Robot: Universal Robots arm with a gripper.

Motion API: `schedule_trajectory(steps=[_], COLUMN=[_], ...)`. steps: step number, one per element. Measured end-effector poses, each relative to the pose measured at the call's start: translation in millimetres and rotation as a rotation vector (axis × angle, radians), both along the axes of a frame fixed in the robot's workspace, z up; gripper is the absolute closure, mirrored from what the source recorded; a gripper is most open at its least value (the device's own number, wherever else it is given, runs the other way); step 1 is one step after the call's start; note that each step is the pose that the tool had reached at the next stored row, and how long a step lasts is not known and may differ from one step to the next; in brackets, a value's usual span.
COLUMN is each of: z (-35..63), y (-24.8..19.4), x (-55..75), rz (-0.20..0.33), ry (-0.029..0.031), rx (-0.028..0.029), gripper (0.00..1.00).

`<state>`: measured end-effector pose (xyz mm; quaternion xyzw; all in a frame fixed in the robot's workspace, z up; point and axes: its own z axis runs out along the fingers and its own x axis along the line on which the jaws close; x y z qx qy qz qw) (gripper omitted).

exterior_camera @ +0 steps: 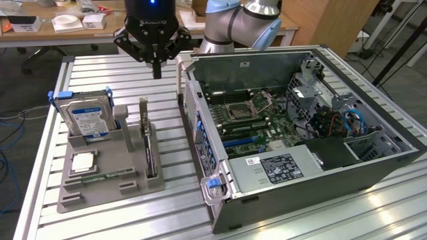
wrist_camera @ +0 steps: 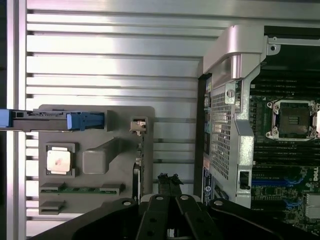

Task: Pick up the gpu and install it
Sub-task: 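Reach for the gpu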

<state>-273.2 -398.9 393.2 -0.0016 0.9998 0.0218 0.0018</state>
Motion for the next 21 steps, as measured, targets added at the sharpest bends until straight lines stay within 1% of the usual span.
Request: schedule_trajectory(steps=[10,21], z=[0.0,0.0], y=[-0.3,-0.9], x=[-7.7,-19.2], rz=[0.004,0.007], ry=[0.0000,0.0000], rx=[0.0000,0.0000], gripper=[0.89,0.89])
